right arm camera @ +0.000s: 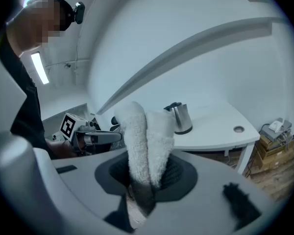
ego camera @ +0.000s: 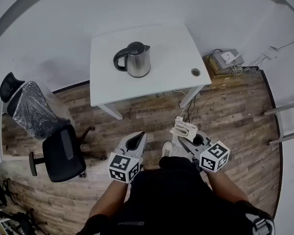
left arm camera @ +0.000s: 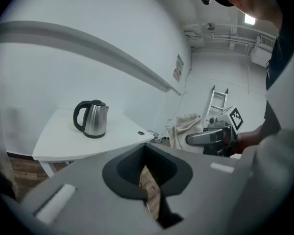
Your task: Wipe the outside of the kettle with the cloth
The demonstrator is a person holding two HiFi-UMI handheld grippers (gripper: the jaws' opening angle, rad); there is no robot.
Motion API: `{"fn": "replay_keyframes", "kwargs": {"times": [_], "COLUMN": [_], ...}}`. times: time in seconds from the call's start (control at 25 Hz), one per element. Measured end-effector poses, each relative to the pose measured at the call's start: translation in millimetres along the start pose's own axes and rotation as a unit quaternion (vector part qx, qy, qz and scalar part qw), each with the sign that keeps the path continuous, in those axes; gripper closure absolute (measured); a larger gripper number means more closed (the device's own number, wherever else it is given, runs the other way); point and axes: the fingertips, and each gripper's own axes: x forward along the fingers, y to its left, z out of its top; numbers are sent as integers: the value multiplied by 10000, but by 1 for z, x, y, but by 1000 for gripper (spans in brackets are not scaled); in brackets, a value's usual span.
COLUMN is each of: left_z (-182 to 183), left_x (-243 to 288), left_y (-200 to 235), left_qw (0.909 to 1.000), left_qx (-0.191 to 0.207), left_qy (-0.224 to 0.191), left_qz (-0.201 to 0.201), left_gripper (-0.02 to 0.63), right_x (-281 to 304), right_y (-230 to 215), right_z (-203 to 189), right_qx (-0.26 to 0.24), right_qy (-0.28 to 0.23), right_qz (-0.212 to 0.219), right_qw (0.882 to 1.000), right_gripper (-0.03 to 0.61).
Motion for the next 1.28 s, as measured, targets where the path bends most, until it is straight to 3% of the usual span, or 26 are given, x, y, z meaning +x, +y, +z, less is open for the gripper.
{"fn": "replay_keyframes", "kwargs": {"times": [0.24, 0.4, 0.56, 0.72, 0.96, 1.12, 1.28], "left_z": [17, 28, 32, 36, 38, 46, 60], "left_x": [26, 40, 37, 32, 24, 38, 54], "left_y": [1, -2, -4, 3, 36, 55, 71], "left_qw": [9994, 9978, 9960, 9933, 9898, 9897, 9907], "left_qx": [161, 184, 106, 319, 108, 92, 420], "left_qy": [33, -73, -119, -74, -151, -292, -371], "left_qz": [296, 631, 883, 1111, 1415, 1396, 1239], "left_gripper": [607, 607, 606, 607, 607, 607, 607], "right_x": [-2, -5, 4, 19, 35, 45, 69], "right_y": [-37, -55, -58, -61, -72, -82, -86], "right_z": [23, 37, 49, 65, 77, 94, 111], "right_qx": [-446, -896, -944, -1099, -1303, -1665, -2097], "right_qy": [-48, -2, -90, -196, -185, -119, 60], "right_qz": [-67, 128, 411, 633, 480, 342, 216], "right_qw": [9990, 9959, 9946, 9917, 9901, 9854, 9775], "right_gripper": [489, 489, 488, 488, 486, 486, 486]}}
